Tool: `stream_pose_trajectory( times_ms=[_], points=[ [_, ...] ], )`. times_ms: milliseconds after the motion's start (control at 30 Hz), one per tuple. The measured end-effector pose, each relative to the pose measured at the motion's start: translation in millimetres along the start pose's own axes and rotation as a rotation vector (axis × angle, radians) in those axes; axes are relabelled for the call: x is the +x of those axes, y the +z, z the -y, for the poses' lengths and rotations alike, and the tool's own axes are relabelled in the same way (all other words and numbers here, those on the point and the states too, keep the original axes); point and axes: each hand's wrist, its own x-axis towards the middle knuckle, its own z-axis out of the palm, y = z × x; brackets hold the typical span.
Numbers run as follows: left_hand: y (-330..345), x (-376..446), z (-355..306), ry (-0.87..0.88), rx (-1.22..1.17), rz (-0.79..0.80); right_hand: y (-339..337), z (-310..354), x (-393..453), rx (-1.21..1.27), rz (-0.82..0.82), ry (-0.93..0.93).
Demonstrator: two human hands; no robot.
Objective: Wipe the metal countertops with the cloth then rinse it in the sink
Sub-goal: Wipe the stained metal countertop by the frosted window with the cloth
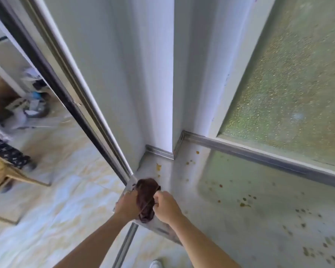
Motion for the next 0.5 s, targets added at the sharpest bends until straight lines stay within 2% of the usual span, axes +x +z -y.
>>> stream_pose_trajectory(
  times_ms=[100, 233, 367, 500],
  points=[
    [-1.7, 10.9, 4.8, 0.014, -0.102, 0.034, 27.0, 12.9, 27.1, -0.017, -0.15, 0.005],
    [-4.9, 21.6, 15.1, 0.005, -0.174, -0.08, 79.3, 28.1, 67.4, -0.073, -0.232, -0.023],
    [12.6, 39.9, 42.6, 0.009, -0.172, -0.181, 125.2, 21.4, 87.4, -0.204, -0.327, 0.012],
    [30.6, 55.6, 57.4, 0.118, -0.08, -0.228, 131.1, 0.4, 90.7, -0.277, -0.381, -0.056]
  ],
)
